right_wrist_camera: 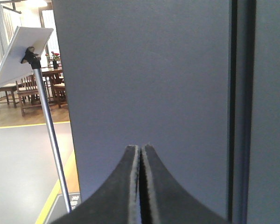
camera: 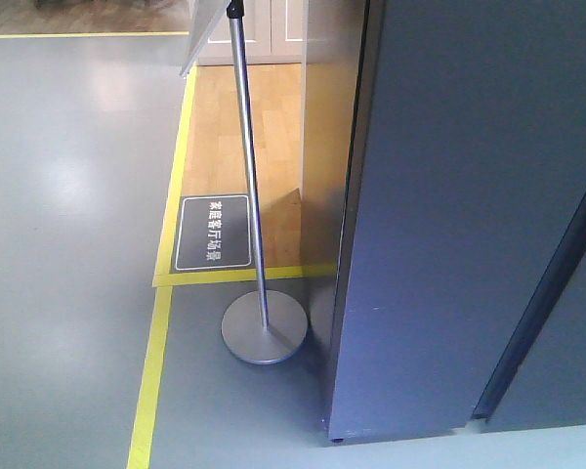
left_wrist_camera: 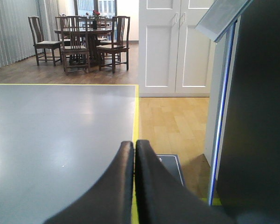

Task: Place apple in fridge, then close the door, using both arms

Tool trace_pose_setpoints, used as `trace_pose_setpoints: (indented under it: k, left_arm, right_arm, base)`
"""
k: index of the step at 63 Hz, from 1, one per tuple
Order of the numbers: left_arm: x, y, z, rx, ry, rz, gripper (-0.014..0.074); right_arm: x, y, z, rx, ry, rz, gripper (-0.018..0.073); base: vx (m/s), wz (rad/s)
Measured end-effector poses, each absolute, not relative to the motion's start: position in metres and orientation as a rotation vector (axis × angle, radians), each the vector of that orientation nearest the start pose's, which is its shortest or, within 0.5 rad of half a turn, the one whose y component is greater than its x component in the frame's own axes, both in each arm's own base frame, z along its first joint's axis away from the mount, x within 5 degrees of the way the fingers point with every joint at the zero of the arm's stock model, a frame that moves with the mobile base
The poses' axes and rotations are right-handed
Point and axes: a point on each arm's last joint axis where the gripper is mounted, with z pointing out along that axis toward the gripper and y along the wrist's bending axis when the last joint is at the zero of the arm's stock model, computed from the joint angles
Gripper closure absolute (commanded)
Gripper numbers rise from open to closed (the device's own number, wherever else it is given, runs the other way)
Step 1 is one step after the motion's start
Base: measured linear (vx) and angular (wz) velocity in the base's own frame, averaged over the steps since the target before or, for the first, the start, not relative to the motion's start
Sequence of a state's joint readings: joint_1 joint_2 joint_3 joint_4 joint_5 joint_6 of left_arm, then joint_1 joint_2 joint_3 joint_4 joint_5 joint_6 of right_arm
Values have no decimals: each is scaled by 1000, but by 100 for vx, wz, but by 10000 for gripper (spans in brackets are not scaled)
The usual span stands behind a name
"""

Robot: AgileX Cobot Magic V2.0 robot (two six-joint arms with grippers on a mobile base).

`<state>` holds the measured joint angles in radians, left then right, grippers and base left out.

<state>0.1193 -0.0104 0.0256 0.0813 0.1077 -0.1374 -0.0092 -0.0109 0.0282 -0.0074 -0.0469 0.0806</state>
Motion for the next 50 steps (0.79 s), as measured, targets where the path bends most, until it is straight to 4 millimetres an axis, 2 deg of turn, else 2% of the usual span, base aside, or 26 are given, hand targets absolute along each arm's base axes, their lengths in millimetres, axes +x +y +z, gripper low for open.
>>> trace_pose_setpoints:
  k: [50]
  left_arm:
    - [56, 8, 195, -148, 1600, 56, 604]
  right_arm:
    - [56, 0, 208, 34, 1454, 26, 563]
  base:
    - [0, 0]
